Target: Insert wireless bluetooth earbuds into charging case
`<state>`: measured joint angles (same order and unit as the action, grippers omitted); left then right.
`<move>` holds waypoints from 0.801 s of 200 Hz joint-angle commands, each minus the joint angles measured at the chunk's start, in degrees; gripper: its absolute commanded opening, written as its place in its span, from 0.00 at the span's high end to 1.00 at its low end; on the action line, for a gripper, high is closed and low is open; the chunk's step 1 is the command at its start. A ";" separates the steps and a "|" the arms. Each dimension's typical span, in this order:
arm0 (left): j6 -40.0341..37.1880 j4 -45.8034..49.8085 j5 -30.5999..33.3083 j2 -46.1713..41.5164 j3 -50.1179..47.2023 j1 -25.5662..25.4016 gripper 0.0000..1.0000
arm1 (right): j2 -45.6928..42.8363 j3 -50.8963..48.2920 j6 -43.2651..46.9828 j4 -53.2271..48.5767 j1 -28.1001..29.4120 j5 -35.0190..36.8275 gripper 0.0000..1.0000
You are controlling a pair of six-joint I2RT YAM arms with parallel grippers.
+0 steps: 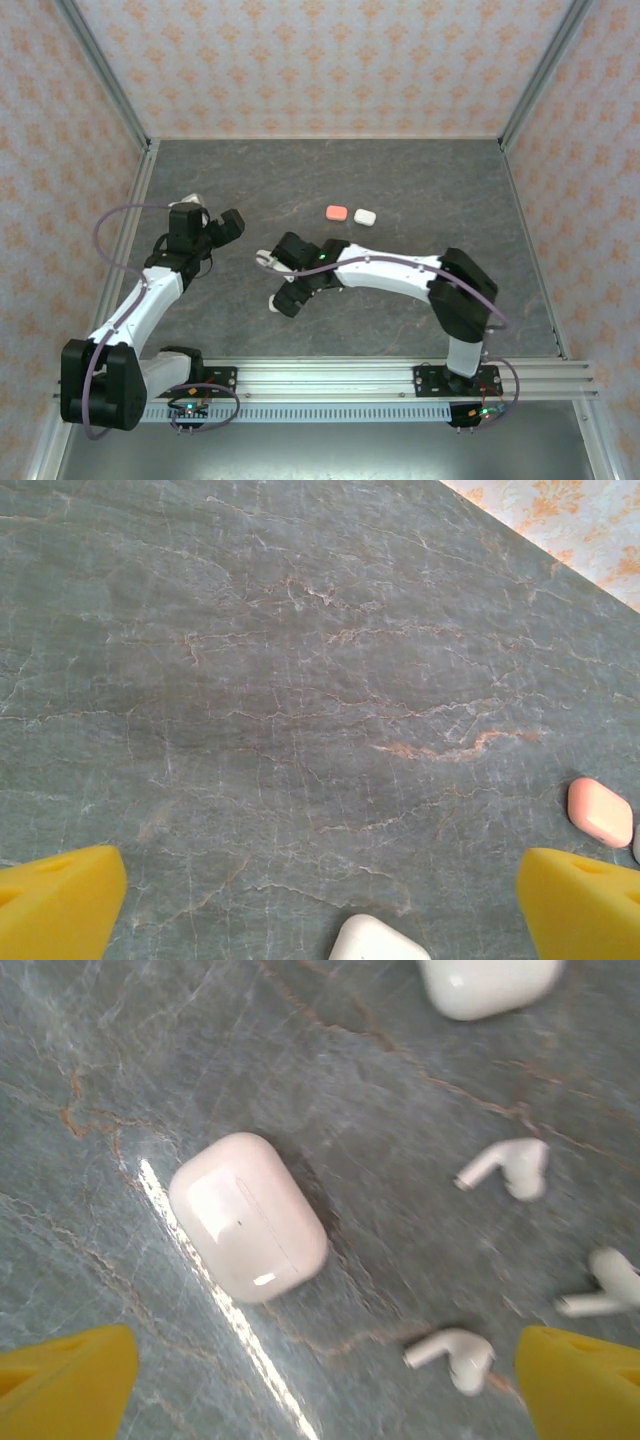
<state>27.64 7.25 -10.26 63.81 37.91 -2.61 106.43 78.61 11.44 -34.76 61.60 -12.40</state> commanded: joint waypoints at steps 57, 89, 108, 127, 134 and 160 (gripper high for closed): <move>-0.66 3.89 1.23 -2.89 -0.10 0.77 0.00 | 10.54 8.23 7.10 -5.74 2.09 -0.25 0.05; -1.20 4.34 0.90 -3.43 -0.04 0.85 0.00 | 13.43 10.62 7.58 -6.83 2.11 -1.14 0.15; -1.38 4.63 1.06 -3.75 -0.03 0.86 0.00 | 14.31 11.12 7.89 -7.24 2.11 -1.01 0.20; -1.27 4.70 1.10 -3.96 -0.12 0.85 0.00 | 14.77 11.22 8.00 -7.65 2.11 -0.92 0.27; -1.23 4.71 0.97 -3.96 -0.12 0.85 0.00 | 14.86 11.09 7.98 -7.73 2.10 -0.66 0.29; -1.27 4.94 0.53 -3.81 0.12 0.85 0.00 | 14.30 10.07 8.03 -7.65 2.12 0.22 0.40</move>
<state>26.98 10.35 -10.04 60.88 37.87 -2.35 120.42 88.31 19.16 -40.01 63.59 -13.34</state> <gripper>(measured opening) 0.999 0.695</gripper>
